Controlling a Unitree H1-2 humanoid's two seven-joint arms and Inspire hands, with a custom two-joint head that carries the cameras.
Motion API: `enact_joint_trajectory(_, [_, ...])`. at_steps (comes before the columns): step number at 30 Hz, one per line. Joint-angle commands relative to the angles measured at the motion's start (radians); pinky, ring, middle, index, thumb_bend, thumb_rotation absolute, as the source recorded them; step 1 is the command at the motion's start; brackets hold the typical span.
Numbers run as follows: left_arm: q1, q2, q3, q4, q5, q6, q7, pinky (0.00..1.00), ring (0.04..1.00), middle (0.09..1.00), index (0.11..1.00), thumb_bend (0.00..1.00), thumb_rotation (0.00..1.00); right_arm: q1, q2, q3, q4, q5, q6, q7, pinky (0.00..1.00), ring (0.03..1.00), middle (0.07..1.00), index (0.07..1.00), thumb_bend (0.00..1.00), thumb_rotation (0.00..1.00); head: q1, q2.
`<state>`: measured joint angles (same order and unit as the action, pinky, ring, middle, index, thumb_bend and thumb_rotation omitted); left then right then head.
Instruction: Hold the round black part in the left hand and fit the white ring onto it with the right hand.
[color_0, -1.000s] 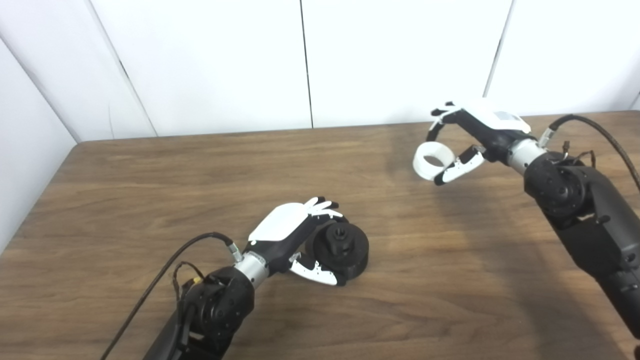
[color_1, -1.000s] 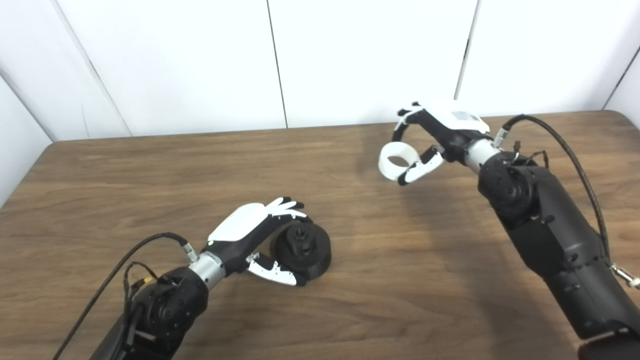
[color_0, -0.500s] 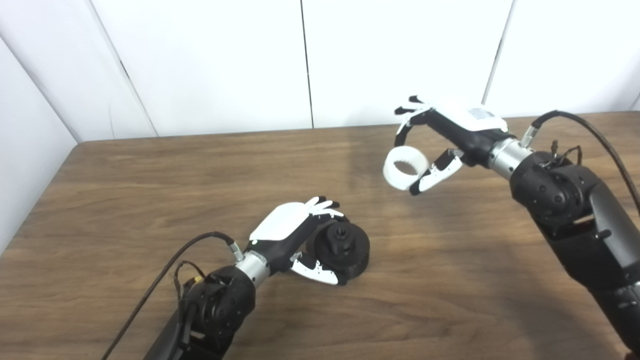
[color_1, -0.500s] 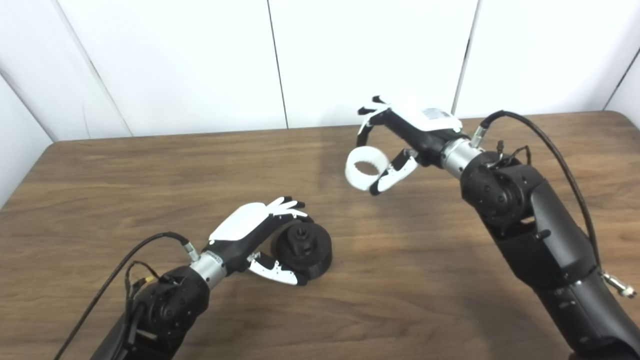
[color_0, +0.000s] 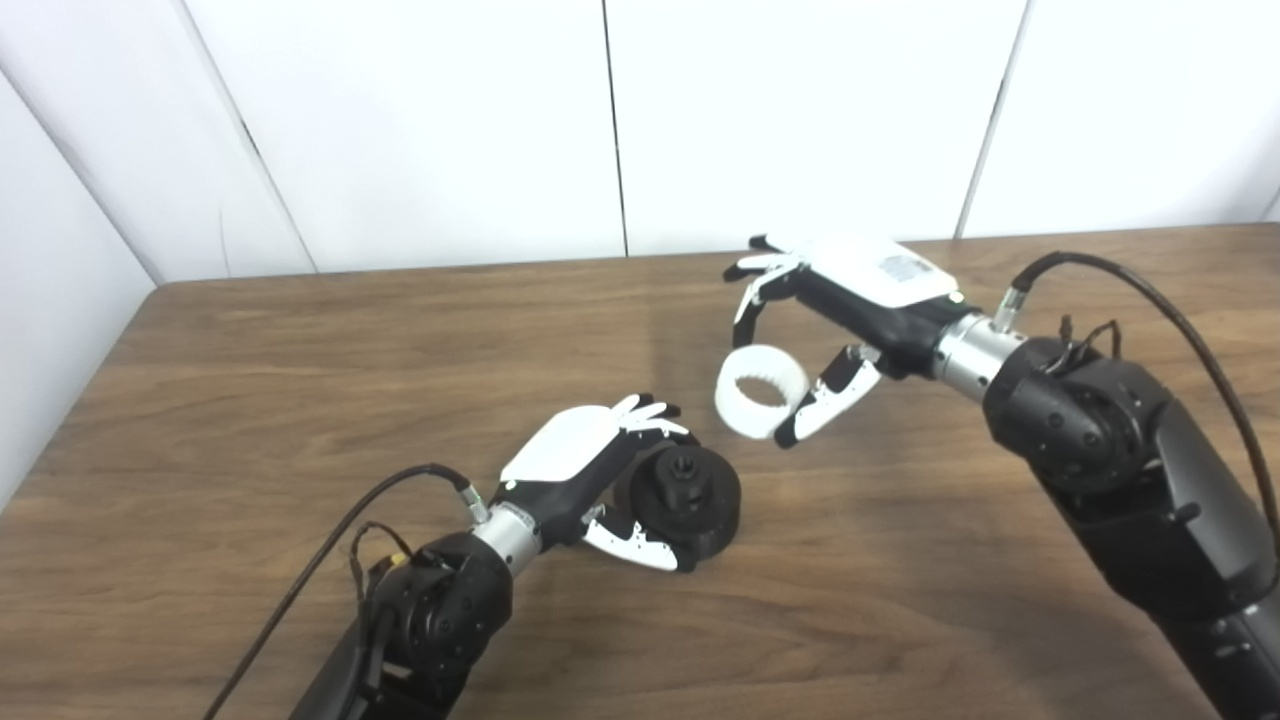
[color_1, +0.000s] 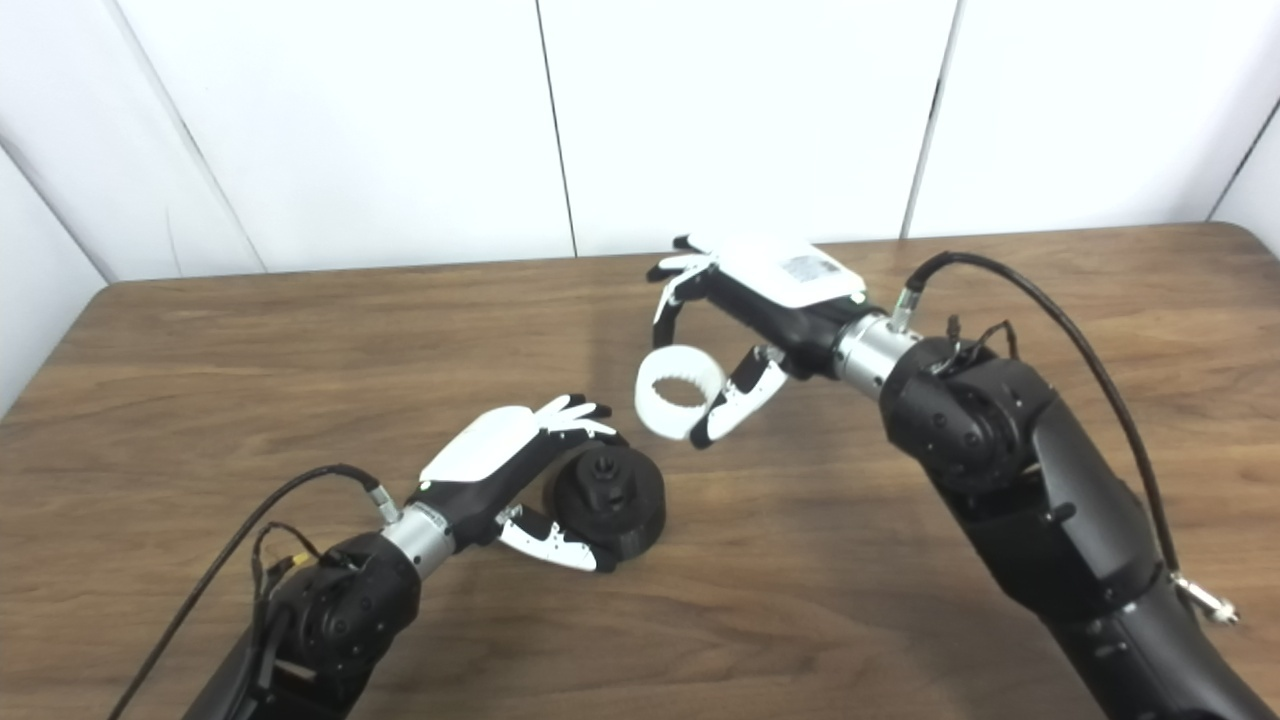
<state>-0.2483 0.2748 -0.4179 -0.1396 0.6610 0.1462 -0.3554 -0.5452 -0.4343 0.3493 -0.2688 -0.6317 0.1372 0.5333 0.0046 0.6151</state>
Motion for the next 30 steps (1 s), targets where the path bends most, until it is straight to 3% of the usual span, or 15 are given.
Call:
enact_joint_trajectory(1, [-0.011, -0.006, -0.012, 0.022, -0.009, -0.006, -0.016, 0.83, 1.000, 0.946, 0.770, 0.89, 0.30, -0.043, 0.006, -0.002, -0.028, -0.002, -0.038, -0.008, 0.90, 0.976, 0.879, 0.576, 0.87, 0.21, 0.001, 0.002])
enact_joint_trajectory(18, [-0.015, -0.008, -0.015, 0.027, -0.005, -0.011, -0.015, 0.83, 1.000, 0.946, 0.768, 0.90, 0.33, -0.052, 0.056, 0.058, 0.016, -0.033, -0.075, 0.006, 0.91, 0.977, 0.876, 0.580, 0.86, 0.25, -0.009, 0.002])
enact_joint_trajectory(30, [-0.014, -0.014, -0.013, 0.024, -0.016, -0.009, -0.019, 0.83, 1.000, 0.951, 0.775, 0.89, 0.31, -0.068, 0.079, 0.077, 0.040, -0.042, -0.105, 0.017, 0.91, 0.977, 0.880, 0.581, 0.87, 0.22, -0.007, 0.002])
